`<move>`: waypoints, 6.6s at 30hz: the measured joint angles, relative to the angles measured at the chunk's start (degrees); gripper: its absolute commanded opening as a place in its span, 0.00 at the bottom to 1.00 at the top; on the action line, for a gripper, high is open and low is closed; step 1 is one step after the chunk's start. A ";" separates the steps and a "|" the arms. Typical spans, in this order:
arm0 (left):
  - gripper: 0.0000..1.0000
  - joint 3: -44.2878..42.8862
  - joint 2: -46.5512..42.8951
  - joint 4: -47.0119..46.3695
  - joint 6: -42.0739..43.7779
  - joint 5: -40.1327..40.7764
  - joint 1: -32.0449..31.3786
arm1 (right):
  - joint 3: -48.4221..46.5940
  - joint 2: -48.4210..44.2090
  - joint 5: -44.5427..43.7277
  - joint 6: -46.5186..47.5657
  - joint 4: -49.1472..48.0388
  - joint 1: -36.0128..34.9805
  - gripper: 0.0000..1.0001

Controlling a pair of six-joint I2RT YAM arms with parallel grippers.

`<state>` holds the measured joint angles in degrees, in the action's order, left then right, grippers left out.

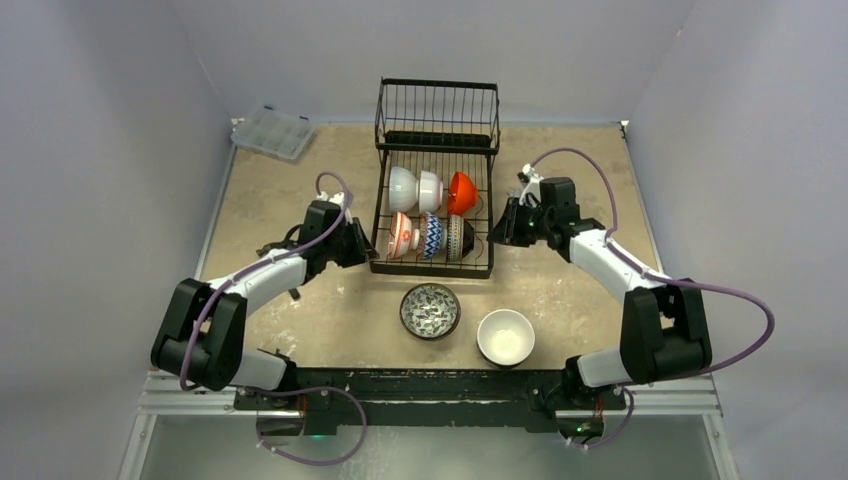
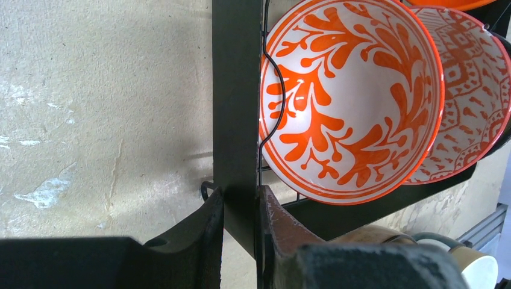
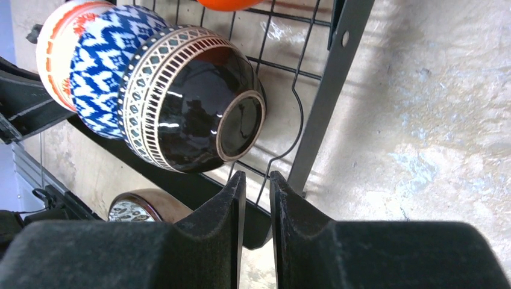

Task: Load the bowls into the dish rack
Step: Adjust the dish rack at the center of the board, then pick up the bowl from the center of the board, then turn the bowl upside down on the dish rack.

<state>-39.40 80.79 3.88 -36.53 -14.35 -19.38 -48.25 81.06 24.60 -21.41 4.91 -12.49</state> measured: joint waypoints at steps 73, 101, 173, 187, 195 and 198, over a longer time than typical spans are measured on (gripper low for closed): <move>0.54 -22.58 12.33 4.52 4.31 9.27 -47.36 | -3.37 -7.19 4.48 -1.51 1.27 -0.24 0.69; 0.00 -28.41 18.18 11.04 6.93 16.50 -50.38 | -4.35 -8.37 1.86 -0.04 3.02 -0.24 0.92; 0.00 -5.68 -18.21 -9.66 -9.49 -7.74 -6.99 | 3.78 -5.09 20.68 -36.13 -38.88 -16.11 0.94; 0.06 -4.74 -15.52 -10.08 -9.79 -7.28 -6.51 | 3.58 -2.45 21.03 -36.06 -38.36 -15.98 0.08; 0.68 -4.74 -15.37 -10.16 -10.60 -7.54 -6.91 | 1.51 -2.43 21.38 -32.30 -31.67 -16.37 0.00; 0.83 -4.74 -15.52 -10.27 -11.23 -7.54 -7.06 | 0.09 -2.45 20.96 -29.79 -27.45 -16.44 0.00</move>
<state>-44.14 65.28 -6.39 -47.77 -21.89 -26.44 -48.16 78.61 45.56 -51.20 -22.55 -28.93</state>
